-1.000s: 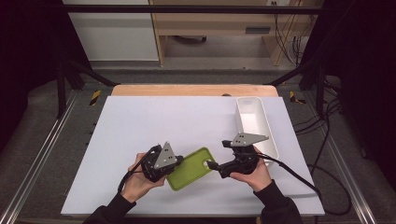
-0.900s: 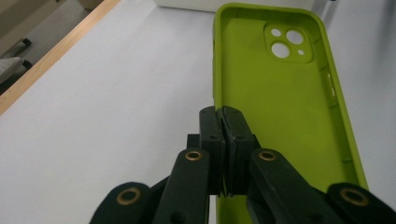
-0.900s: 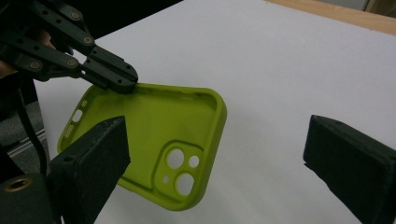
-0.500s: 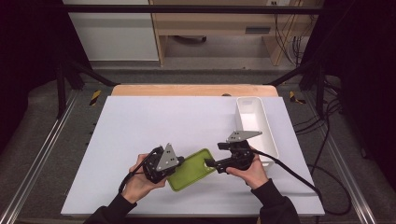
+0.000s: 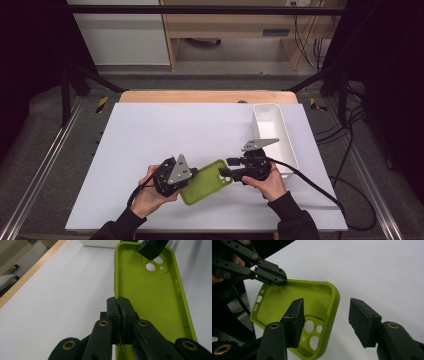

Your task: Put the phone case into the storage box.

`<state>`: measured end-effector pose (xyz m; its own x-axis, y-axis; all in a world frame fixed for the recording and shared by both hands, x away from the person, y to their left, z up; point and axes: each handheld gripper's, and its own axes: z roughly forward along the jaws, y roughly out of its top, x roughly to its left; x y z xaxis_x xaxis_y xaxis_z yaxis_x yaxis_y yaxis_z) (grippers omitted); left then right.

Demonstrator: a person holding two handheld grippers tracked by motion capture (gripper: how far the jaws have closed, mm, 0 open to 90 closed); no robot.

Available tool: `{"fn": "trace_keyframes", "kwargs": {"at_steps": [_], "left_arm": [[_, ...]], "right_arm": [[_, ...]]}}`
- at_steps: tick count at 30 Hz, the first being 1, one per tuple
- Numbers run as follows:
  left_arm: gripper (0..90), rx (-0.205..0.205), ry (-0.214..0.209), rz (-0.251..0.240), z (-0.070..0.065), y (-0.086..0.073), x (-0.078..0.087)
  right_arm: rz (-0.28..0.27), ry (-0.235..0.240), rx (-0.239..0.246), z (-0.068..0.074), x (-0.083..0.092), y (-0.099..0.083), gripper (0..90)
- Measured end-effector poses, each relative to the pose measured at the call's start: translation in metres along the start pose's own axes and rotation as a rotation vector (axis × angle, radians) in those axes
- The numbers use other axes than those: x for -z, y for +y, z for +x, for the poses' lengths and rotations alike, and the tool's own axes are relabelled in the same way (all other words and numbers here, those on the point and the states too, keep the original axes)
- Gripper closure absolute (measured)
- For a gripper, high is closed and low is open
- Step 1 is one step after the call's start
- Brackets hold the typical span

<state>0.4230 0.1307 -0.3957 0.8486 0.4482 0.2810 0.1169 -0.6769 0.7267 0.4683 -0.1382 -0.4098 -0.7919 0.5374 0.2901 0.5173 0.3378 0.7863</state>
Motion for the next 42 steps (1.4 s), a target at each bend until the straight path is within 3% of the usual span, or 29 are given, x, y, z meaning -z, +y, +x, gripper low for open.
{"fn": "trace_keyframes", "kwargs": {"at_steps": [3,11,19,42], "left_arm": [[87.9,-0.008,0.000,-0.002,-0.0007,0.0015,0.0014],[87.9,-0.020,-0.005,-0.007,-0.0040,0.0029,0.0019],[87.9,-0.031,-0.006,-0.001,-0.0044,0.0031,0.0029],[87.7,-0.065,0.005,0.014,-0.0101,0.0061,0.0022]], "right_arm": [[0.021,0.019,-0.029,-0.0024,0.0003,0.0013,52.3],[0.034,0.060,-0.055,-0.0034,0.0001,0.0018,64.5],[0.045,0.056,-0.066,-0.0043,0.0020,0.0024,72.3],[0.077,0.044,-0.063,-0.0026,0.0089,0.0036,80.1]]}}
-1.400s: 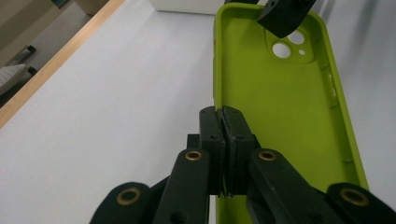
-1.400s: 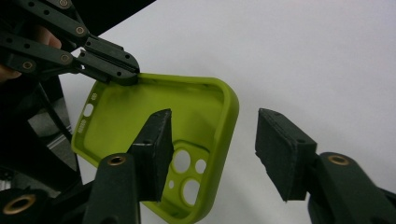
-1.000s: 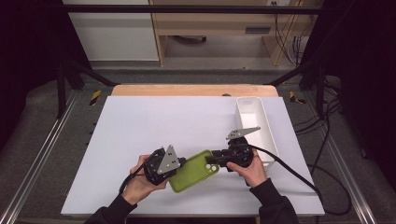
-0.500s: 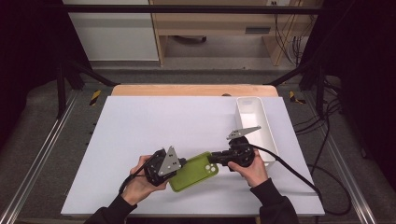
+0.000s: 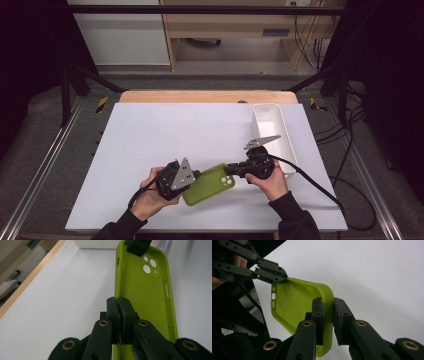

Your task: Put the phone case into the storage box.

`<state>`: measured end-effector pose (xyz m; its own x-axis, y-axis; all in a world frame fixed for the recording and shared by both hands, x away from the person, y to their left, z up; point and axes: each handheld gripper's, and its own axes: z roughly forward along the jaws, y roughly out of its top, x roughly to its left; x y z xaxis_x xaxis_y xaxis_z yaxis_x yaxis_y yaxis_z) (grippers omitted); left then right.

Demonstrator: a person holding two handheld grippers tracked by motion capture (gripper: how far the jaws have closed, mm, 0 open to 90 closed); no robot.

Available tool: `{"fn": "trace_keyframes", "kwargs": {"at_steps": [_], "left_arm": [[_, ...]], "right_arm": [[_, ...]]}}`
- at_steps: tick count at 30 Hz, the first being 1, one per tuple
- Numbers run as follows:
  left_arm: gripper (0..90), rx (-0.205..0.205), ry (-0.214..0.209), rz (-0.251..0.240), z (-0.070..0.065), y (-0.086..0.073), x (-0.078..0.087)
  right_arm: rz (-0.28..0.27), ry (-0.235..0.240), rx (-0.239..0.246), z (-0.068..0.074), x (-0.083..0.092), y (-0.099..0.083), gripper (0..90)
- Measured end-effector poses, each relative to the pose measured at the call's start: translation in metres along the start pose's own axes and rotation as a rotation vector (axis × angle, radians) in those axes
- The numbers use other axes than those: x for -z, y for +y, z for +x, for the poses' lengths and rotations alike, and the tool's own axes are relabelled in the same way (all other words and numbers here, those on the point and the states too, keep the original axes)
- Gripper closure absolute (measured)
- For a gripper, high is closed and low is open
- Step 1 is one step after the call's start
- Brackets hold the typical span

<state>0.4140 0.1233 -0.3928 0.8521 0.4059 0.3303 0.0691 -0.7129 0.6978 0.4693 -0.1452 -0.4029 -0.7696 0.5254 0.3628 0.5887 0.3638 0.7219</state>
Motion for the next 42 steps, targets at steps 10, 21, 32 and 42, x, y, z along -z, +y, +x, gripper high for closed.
{"fn": "trace_keyframes", "kwargs": {"at_steps": [10,21,32,42], "left_arm": [[85.1,0.012,-0.004,-0.009,0.000,0.000,-0.003],[58.4,0.118,0.027,-0.126,0.013,-0.004,0.004],[26.8,0.269,0.074,-0.238,0.039,-0.022,0.011],[9.4,0.429,0.087,-0.301,0.062,-0.046,0.024]], "right_arm": [[-0.014,-0.007,-0.001,0.003,0.005,0.001,80.7],[-0.049,-0.071,0.025,0.003,0.012,0.002,80.6],[-0.083,-0.136,0.066,0.004,0.022,0.002,80.6],[-0.100,-0.183,0.109,0.006,0.030,0.003,80.6]]}}
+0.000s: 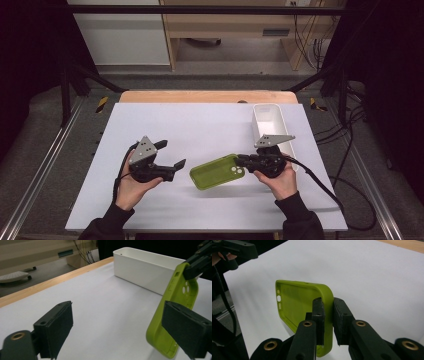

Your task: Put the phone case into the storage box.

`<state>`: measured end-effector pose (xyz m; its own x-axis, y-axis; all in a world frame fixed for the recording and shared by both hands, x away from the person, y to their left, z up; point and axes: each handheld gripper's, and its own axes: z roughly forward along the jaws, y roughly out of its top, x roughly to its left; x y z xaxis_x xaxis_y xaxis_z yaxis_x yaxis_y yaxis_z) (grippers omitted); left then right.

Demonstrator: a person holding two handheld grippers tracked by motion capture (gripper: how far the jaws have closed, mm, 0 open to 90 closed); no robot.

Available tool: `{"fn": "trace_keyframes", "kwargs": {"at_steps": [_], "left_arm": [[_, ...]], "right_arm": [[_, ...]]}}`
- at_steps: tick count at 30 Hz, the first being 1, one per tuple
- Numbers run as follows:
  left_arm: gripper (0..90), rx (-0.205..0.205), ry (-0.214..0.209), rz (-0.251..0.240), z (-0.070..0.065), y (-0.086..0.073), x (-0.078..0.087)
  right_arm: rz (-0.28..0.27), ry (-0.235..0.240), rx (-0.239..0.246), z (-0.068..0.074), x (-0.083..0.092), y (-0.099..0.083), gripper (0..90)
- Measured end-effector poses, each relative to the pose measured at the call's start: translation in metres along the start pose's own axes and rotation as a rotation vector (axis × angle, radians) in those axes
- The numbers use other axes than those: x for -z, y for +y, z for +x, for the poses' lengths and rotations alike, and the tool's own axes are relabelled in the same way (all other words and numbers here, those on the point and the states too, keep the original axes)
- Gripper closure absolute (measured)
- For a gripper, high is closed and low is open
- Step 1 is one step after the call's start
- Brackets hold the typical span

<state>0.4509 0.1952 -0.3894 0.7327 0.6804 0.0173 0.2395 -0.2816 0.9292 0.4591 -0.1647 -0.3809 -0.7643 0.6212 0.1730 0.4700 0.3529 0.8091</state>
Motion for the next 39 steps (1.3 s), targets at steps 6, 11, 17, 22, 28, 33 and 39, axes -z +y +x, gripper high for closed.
{"fn": "trace_keyframes", "kwargs": {"at_steps": [6,11,17,22,28,33,39], "left_arm": [[4.1,0.036,0.034,-0.002,0.011,-0.007,0.007],[3.4,0.058,0.040,0.004,0.019,-0.013,0.011],[3.5,0.075,0.060,0.012,0.028,-0.022,0.016],[3.4,0.084,0.076,0.014,0.034,-0.029,0.020],[3.5,0.099,0.083,0.012,0.040,-0.040,0.025],[3.5,0.110,0.087,0.012,0.043,-0.046,0.026],[3.5,0.128,0.096,0.017,0.046,-0.055,0.028]], "right_arm": [[-0.007,-0.030,0.033,0.000,0.003,0.000,80.6],[-0.009,-0.054,0.053,0.000,0.006,0.001,80.6],[-0.015,-0.082,0.082,0.002,0.014,0.004,80.6],[-0.026,-0.110,0.117,0.004,0.022,0.008,80.6],[-0.030,-0.154,0.169,0.006,0.030,0.016,80.6],[-0.005,-0.191,0.213,0.007,0.033,0.023,80.6],[0.025,-0.233,0.271,0.011,0.040,0.039,80.6]]}}
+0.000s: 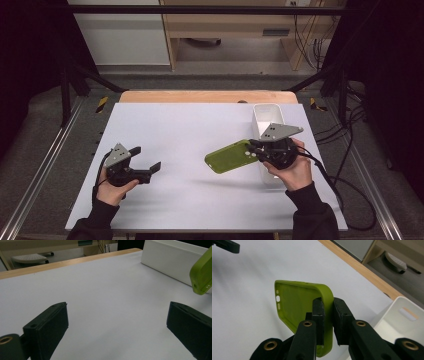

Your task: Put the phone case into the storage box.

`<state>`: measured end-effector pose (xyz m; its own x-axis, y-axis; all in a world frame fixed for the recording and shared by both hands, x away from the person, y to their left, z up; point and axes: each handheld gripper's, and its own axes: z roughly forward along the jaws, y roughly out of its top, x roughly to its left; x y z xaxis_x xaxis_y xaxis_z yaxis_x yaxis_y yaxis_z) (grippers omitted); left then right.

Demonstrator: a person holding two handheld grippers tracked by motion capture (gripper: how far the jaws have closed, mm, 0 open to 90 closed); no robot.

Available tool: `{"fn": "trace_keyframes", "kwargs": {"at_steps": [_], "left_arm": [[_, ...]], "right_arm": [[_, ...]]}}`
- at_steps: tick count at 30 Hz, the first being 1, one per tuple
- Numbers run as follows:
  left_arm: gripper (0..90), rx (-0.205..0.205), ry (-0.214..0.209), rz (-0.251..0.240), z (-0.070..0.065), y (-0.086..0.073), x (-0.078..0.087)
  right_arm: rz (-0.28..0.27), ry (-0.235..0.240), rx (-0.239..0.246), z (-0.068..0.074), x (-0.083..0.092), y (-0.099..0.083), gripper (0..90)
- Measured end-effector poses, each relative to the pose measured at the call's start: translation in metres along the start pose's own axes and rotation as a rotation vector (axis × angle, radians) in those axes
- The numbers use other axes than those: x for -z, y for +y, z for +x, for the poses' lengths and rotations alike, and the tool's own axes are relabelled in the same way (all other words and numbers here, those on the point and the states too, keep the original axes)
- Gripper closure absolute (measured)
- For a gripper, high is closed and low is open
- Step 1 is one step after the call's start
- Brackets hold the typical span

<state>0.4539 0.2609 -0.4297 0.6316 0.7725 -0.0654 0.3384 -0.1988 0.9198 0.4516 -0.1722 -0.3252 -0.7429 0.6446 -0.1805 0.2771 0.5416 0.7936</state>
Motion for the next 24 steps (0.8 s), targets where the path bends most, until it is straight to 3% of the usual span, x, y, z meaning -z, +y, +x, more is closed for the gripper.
{"fn": "trace_keyframes", "kwargs": {"at_steps": [10,11,18,24], "left_arm": [[3.5,0.000,0.009,0.005,0.006,-0.008,-0.001],[3.5,-0.001,0.014,0.004,0.007,-0.010,0.000],[3.5,0.004,0.021,0.005,0.010,-0.013,0.001],[3.5,0.002,0.026,0.009,0.012,-0.015,0.000]], "right_arm": [[0.035,-0.067,0.073,-0.002,0.009,0.020,80.5],[0.050,-0.087,0.098,-0.003,0.010,0.023,80.5],[0.072,-0.110,0.140,-0.006,0.011,0.033,80.5],[0.098,-0.150,0.227,-0.009,0.014,0.049,80.5]]}}
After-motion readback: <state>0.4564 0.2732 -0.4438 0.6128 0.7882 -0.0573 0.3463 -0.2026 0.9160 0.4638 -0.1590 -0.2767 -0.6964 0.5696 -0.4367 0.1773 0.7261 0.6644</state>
